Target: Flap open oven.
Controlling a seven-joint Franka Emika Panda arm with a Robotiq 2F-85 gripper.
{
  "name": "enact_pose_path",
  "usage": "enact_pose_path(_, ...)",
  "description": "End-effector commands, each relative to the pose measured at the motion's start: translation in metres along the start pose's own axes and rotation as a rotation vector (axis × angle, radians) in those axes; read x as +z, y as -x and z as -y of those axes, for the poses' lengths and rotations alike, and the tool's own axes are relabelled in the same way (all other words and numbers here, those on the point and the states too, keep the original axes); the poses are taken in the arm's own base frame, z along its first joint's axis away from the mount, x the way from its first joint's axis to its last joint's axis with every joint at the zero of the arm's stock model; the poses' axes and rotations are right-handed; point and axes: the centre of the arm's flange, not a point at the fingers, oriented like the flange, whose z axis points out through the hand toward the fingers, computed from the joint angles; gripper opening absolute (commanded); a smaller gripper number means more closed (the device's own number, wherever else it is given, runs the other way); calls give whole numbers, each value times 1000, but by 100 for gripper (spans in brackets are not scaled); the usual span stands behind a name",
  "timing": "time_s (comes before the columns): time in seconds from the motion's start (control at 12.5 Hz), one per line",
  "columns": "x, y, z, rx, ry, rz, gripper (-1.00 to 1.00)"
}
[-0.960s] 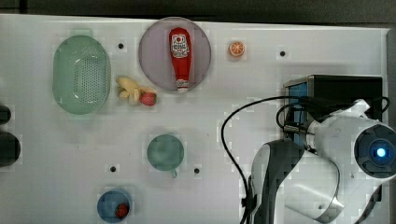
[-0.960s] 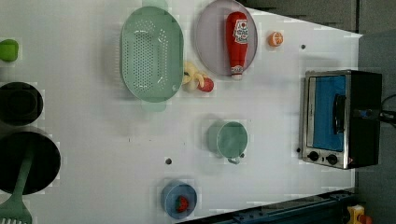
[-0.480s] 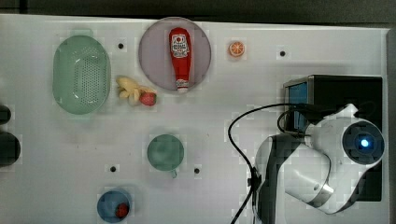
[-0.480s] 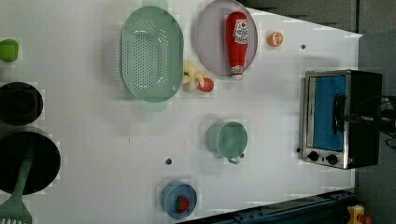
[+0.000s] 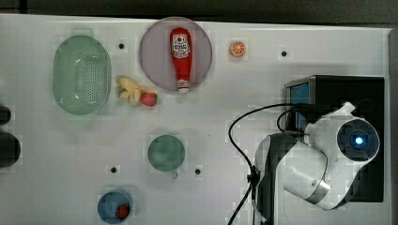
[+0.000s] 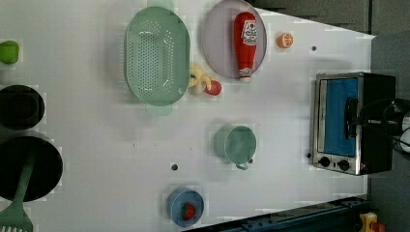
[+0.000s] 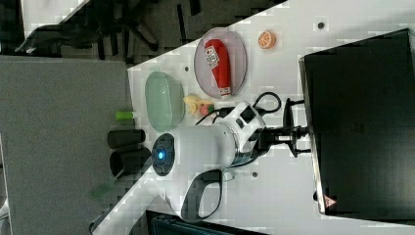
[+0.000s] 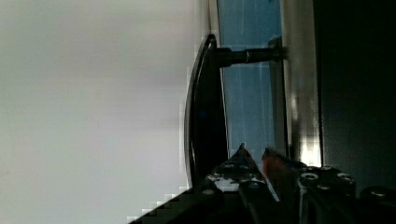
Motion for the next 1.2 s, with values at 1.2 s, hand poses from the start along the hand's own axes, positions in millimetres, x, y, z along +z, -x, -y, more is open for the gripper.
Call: enact_pose_path(1.2, 65, -16, 185, -124, 369, 116, -65)
